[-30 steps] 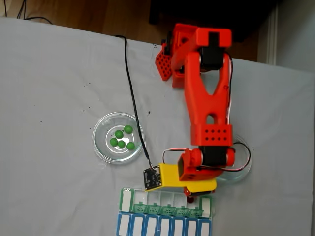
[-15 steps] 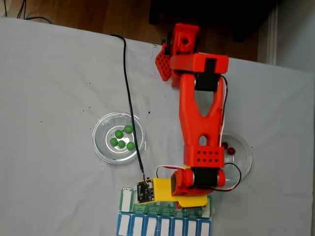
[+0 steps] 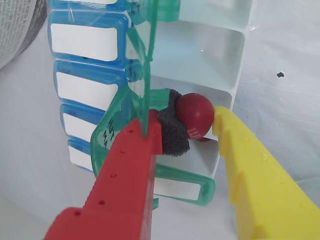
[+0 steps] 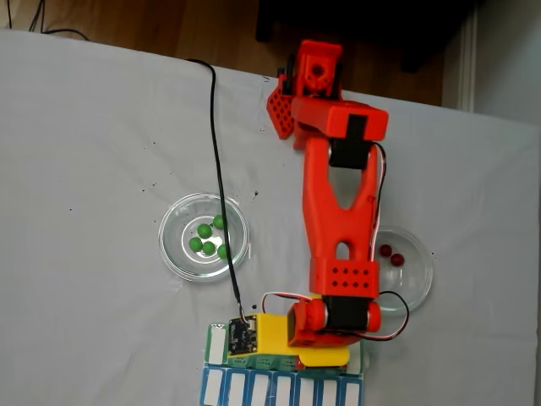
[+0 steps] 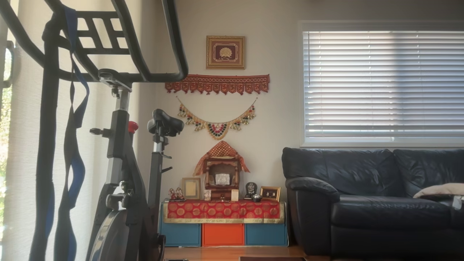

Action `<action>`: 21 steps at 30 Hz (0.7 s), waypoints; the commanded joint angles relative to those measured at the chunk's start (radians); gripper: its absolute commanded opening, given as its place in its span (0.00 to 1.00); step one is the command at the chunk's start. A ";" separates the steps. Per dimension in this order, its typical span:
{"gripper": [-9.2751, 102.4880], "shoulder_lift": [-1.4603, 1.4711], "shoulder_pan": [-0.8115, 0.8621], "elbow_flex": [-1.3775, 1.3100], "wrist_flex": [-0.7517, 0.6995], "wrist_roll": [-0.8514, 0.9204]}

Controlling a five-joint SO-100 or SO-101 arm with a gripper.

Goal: Sort medicines into box.

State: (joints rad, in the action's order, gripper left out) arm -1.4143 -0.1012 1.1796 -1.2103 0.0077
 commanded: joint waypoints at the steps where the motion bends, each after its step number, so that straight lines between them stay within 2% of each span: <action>1: 0.16 -0.049 -0.012 -0.089 -0.012 0.003; 4: 0.26 -0.069 -0.015 -0.064 -0.014 0.011; 8: 0.32 -0.104 -0.020 -0.018 0.005 0.014; 21: 0.32 -0.150 -0.034 0.035 -0.005 0.023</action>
State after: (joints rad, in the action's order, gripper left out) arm -1.4205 -0.1197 1.2287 -1.2195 0.0261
